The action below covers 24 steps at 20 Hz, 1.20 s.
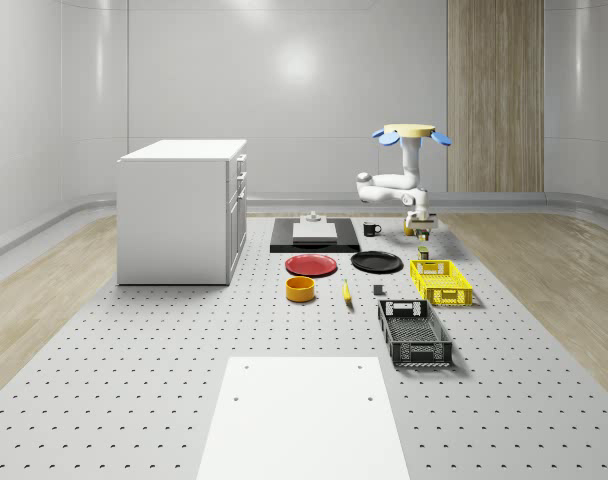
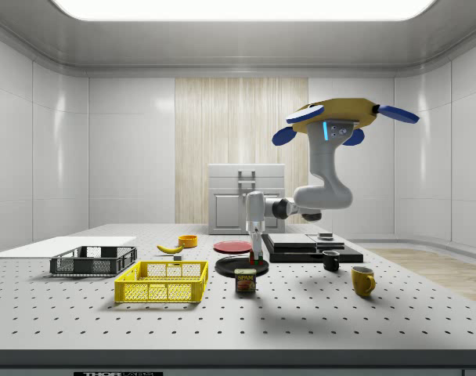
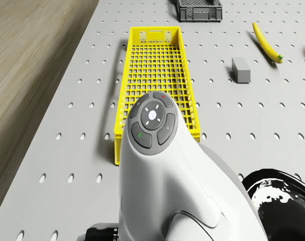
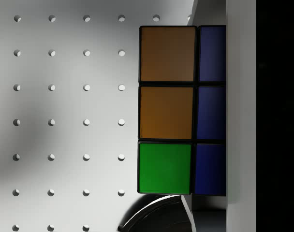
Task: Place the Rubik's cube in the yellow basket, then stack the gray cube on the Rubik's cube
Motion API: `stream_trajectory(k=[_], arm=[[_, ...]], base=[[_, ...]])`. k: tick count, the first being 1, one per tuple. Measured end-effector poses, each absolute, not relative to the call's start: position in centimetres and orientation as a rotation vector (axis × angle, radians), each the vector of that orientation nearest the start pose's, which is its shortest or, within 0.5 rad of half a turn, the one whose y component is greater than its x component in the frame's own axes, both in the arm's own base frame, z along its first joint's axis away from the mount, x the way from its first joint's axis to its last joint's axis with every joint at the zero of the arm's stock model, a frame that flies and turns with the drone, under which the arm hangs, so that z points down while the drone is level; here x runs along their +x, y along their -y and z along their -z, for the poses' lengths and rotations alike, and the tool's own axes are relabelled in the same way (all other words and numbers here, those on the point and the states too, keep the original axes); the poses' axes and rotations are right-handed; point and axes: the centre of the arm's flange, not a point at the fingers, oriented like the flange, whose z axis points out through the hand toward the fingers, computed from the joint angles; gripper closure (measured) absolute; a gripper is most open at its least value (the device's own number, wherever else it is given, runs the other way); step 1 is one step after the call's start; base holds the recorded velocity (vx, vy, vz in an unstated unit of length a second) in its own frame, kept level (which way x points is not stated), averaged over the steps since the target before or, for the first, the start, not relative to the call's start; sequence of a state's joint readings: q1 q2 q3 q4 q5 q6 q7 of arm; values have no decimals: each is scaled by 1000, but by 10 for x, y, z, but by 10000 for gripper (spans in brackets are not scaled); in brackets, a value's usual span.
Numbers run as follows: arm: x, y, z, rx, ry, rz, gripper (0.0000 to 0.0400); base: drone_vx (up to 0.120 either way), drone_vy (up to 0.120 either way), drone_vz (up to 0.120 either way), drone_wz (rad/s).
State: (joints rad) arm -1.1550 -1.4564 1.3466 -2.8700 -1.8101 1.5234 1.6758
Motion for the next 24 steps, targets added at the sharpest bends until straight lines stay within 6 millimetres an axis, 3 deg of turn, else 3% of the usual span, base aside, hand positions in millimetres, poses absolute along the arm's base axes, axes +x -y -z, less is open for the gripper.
stream_trajectory(k=[24], arm=[[307, 0, -495, 5, 6, -786, 79]], base=[[120, 0, 0, 0]])
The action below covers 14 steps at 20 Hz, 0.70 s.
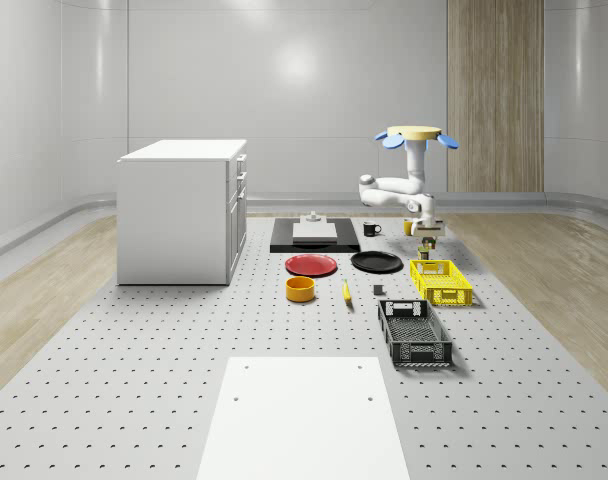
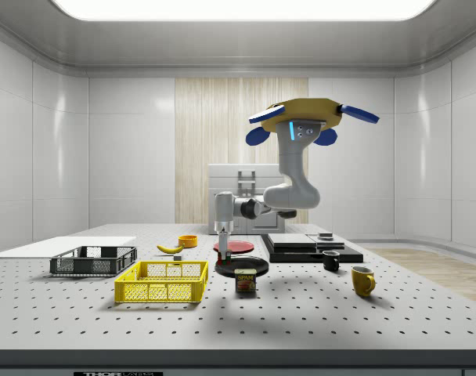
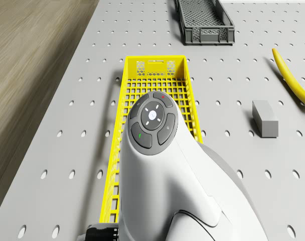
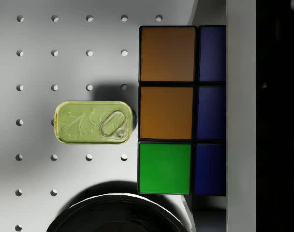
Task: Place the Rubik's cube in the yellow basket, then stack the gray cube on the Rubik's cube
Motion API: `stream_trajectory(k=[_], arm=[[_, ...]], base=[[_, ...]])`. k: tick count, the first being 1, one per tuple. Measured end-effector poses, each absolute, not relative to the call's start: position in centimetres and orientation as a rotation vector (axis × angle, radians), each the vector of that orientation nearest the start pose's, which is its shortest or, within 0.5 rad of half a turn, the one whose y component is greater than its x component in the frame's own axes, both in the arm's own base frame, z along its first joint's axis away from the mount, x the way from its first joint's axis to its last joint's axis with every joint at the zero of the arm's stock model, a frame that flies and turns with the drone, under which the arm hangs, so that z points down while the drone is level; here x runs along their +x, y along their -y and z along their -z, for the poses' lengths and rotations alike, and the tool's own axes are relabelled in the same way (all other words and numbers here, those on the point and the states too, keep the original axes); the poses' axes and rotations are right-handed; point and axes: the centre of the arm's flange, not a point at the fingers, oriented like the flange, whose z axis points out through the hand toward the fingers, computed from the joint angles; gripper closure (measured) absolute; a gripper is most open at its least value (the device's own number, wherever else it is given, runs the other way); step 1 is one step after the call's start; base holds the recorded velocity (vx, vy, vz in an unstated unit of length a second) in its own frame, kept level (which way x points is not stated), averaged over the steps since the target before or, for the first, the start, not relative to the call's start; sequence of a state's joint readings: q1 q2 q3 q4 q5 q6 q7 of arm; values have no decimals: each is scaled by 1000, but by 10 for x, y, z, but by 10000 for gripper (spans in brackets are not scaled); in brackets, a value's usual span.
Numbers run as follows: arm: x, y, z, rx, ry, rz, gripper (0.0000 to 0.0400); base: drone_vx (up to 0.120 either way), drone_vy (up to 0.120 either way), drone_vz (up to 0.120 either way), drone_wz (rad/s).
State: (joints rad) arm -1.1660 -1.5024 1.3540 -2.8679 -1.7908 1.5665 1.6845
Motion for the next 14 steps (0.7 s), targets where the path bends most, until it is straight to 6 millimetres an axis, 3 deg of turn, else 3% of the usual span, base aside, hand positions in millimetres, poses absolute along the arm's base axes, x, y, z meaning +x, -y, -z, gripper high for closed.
stream_trajectory(k=[14], arm=[[307, 0, -495, 5, 6, -786, 79]], base=[[120, 0, 0, 0]])
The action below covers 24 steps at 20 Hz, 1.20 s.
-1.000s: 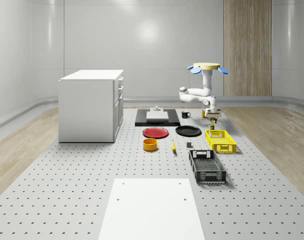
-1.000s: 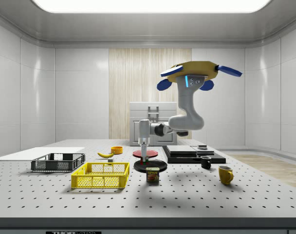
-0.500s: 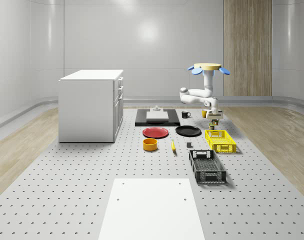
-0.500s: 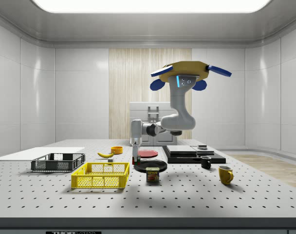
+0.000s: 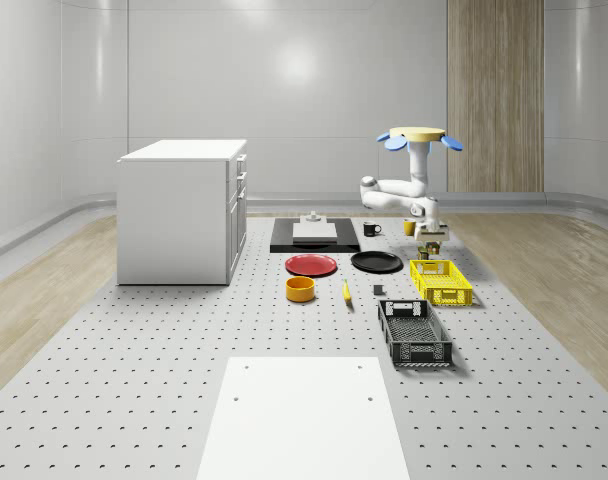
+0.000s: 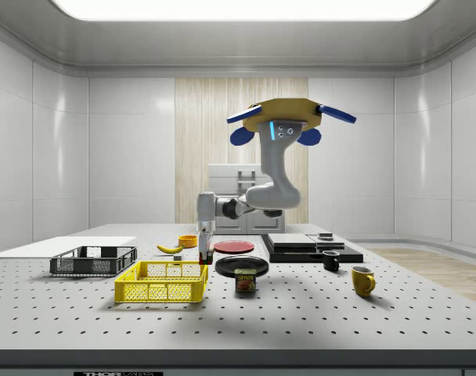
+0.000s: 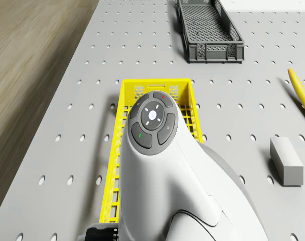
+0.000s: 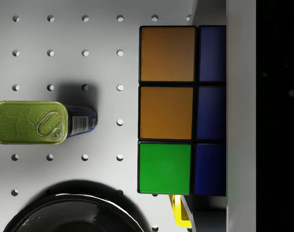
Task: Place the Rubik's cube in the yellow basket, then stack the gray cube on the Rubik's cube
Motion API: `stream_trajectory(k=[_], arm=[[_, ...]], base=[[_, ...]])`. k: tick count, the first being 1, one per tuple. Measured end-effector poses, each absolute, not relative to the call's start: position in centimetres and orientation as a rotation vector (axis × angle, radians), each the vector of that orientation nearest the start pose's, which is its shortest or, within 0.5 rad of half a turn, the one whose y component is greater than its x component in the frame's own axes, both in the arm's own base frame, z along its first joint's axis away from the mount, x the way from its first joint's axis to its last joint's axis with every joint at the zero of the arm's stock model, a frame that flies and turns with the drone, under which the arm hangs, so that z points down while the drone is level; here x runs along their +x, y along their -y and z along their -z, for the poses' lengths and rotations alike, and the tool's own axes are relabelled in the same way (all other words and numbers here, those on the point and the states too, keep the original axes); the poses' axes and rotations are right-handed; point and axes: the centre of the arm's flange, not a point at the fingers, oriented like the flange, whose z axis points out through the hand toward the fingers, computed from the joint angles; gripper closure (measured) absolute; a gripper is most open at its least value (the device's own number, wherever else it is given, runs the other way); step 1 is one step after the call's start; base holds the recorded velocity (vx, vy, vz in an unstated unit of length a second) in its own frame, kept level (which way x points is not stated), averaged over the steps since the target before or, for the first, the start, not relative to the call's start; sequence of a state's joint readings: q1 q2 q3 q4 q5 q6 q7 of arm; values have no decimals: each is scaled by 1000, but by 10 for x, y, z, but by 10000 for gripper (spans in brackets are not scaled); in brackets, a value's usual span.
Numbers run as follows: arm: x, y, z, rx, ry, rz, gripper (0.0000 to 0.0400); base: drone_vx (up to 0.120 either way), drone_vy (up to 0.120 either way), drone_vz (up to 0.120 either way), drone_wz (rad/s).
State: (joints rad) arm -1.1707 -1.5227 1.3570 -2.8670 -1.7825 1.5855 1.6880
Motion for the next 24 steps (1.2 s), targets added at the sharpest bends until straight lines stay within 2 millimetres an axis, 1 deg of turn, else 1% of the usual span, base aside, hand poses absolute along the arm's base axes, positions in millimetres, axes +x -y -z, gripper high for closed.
stream_trajectory(k=[7, 13, 14, 17, 21, 24], arm=[[307, 0, -495, 5, 6, -786, 79], [307, 0, -495, 5, 6, -786, 79], [307, 0, -495, 5, 6, -786, 79], [307, 0, -495, 5, 6, -786, 79], [307, 0, -495, 5, 6, -786, 79], [307, 0, -500, 5, 6, -786, 79]], base=[[120, 0, 0, 0], [120, 0, -113, 0], [120, 0, 0, 0], [120, -107, 0, 0], [120, 0, 0, 0], [0, 0, 0, 0]])
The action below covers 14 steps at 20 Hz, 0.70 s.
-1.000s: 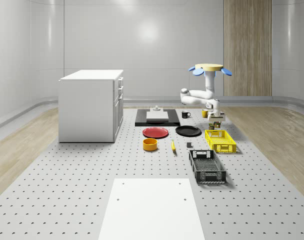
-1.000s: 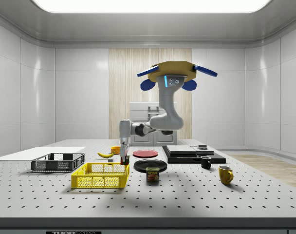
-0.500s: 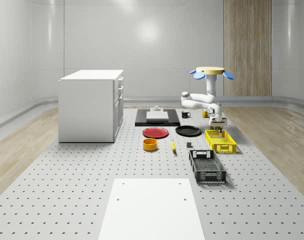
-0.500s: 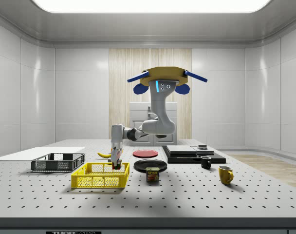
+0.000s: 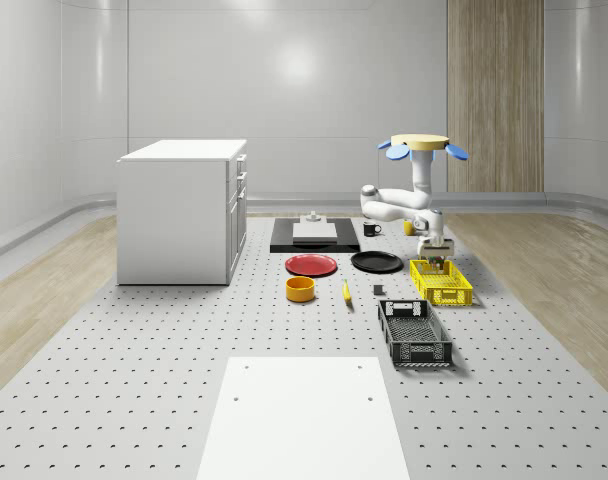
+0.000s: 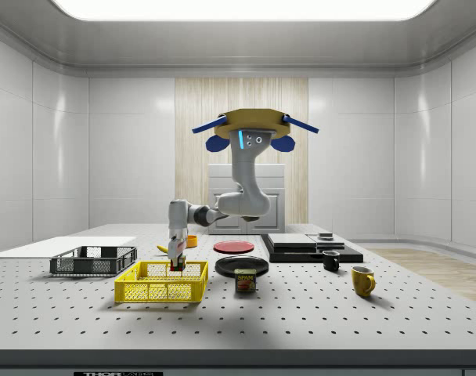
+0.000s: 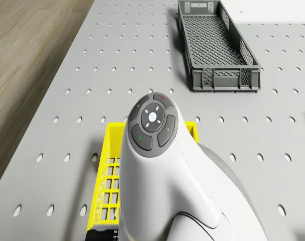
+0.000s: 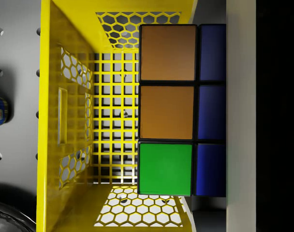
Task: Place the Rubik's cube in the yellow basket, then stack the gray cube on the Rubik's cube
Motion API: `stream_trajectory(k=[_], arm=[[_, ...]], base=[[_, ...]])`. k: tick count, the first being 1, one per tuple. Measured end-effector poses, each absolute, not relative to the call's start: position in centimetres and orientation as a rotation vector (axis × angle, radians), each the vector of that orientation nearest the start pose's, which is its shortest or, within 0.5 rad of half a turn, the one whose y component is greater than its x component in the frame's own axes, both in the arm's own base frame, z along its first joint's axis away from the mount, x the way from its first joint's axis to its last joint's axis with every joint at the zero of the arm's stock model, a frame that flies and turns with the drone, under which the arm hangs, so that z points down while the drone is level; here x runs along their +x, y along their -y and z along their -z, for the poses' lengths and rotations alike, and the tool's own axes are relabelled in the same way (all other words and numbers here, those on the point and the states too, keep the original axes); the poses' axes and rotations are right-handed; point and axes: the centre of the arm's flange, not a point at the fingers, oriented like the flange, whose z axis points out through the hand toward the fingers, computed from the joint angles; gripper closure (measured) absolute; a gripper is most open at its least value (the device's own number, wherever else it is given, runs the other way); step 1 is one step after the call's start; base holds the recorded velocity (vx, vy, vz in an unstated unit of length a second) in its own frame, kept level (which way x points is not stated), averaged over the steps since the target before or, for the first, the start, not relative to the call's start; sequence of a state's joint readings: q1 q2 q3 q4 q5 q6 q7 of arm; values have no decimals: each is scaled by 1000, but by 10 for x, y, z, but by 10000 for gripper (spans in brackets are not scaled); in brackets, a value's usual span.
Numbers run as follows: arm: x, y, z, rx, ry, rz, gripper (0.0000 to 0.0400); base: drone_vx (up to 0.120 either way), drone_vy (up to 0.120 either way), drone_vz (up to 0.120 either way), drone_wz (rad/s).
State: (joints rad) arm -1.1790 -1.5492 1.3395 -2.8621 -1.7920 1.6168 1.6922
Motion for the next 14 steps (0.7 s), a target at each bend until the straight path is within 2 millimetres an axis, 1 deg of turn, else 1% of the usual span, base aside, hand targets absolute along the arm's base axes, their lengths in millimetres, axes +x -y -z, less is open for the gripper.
stream_trajectory(k=[14], arm=[[307, 0, -553, 5, 7, -786, 79]], base=[[0, 0, 0, 0]])
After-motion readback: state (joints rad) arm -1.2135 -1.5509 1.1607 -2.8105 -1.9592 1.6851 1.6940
